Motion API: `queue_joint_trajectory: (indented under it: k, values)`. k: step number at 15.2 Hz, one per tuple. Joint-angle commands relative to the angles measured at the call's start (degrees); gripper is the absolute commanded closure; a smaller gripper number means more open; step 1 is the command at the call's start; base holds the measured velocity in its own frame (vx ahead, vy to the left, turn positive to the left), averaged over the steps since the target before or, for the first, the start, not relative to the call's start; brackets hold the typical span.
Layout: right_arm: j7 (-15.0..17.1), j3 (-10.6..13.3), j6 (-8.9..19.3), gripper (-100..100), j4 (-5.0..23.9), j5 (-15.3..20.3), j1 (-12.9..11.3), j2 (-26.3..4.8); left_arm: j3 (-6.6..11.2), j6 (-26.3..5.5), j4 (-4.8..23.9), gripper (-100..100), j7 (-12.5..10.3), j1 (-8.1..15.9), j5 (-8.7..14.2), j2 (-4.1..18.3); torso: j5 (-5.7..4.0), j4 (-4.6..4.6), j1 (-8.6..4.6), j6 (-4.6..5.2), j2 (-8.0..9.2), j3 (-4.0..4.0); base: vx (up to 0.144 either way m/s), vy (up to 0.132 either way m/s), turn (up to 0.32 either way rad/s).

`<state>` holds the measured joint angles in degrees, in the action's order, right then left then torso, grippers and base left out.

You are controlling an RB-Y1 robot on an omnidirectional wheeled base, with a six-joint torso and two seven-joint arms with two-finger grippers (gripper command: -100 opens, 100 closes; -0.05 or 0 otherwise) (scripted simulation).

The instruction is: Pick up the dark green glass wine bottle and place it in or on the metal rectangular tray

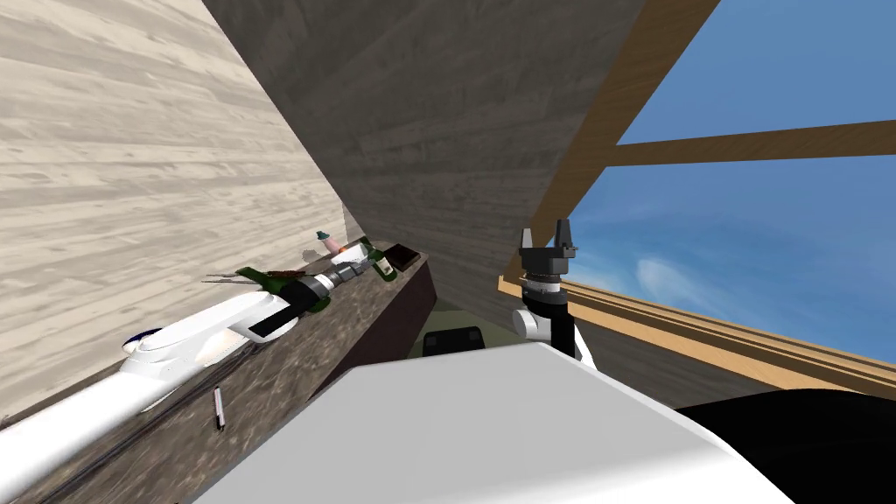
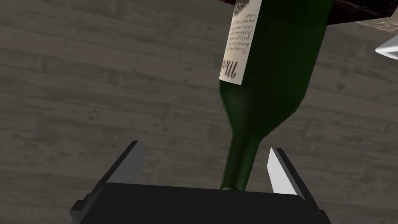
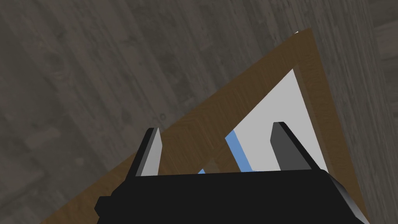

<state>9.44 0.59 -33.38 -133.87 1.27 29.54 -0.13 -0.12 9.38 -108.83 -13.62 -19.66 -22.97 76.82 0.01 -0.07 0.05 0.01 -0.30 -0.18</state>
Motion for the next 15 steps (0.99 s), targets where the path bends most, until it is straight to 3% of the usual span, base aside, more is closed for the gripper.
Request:
queue_joint_trajectory:
  k: [1, 9, 11, 12, 15]
  values:
    - [0.0, 0.0, 0.0, 0, 0.0, 0.0, 0.0, 0.0, -0.28, -0.53, 0.61, -100, -0.08, 0.05, -0.59, 2.44, 0.0, 0.0, 0.0, 0.0, 0.0, 0.0, 0.057, 0.008, -0.082]
    - [0.0, 0.0, 0.0, 0, 0.0, 0.0, 0.0, 0.0, -1.25, -1.84, 2.99, -100, -0.38, 0.67, -2.43, 10.14, 0.0, 0.0, 0.02, 0.0, 0.0, 0.0, 0.06, 0.013, -0.078]
    - [0.0, 0.0, 0.0, 0, 0.0, 0.0, 0.0, 0.0, -1.13, -1.64, 2.83, -100, -0.39, 0.63, -2.22, 9.41, 0.01, 0.02, 0.0, -0.02, 0.09, 0.05, 0.016, 0.005, -0.011]
    - [0.0, 0.0, 0.0, 0, 0.0, 0.0, 0.0, 0.0, -1.12, -1.65, 2.83, 100, -0.39, 0.63, -2.22, 9.4, 0.01, 0.03, -0.02, -0.02, 0.16, 0.09, 0.005, 0.001, -0.001]
    - [0.0, 0.0, 0.0, 0, 0.0, 0.0, -0.01, 0.0, -1.06, -1.66, 2.85, 100, -0.38, 0.67, -2.22, 9.43, 0.04, 0.01, -0.07, 0.02, 0.22, 0.11, 0.0, 0.0, 0.0]
